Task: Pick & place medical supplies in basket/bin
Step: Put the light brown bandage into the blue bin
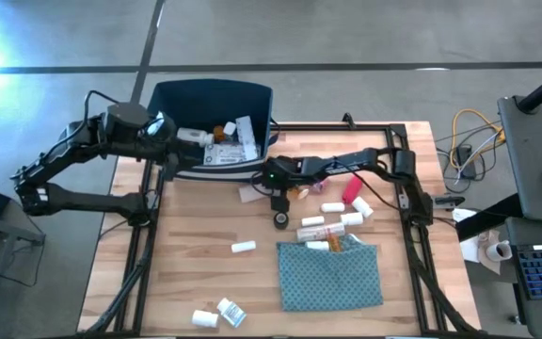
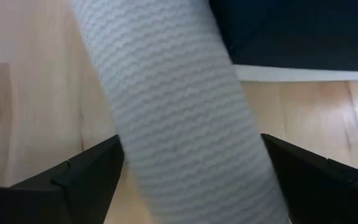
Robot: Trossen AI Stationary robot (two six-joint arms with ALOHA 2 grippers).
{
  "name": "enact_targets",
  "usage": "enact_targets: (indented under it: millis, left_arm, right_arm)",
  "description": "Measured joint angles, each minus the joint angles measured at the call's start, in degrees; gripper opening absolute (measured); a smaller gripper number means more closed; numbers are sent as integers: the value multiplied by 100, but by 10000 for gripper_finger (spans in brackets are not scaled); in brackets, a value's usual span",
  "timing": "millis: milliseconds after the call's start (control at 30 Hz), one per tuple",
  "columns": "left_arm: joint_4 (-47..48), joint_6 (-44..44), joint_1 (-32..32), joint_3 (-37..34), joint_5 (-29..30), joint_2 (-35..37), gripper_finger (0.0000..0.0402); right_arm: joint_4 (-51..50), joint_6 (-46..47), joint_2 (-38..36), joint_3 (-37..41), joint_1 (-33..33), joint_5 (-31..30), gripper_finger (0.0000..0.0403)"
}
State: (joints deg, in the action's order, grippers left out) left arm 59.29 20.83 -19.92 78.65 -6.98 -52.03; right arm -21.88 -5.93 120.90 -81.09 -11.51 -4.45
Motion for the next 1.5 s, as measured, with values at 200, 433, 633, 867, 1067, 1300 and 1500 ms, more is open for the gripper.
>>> enact_targets:
  millis: [200,433,633,867,1067,1300,1500]
  left_arm:
    - [-1,75,0,7,2,80,281]
    - [-26,75,0,7,2,78,281]
    - [-24,-14,0,7,3,78,281]
    - [-24,-79,2,7,4,78,281]
    - [-24,-207,2,7,4,78,281]
    - [-172,-209,0,7,-19,88,281]
    - [-340,-53,2,7,-325,184,281]
  right_arm:
    - [-564,43,11,-348,0,-13,300]
    - [-1215,436,-39,-658,31,18,170]
    - [-2414,487,-255,-843,210,17,77]
    - [-2360,1398,-1610,-727,510,-219,76]
    - [-1970,2040,-2921,-727,751,-881,83]
    - [48,2499,-2948,-891,232,-1272,80]
    - [544,2457,-1461,-2416,-291,-84,86]
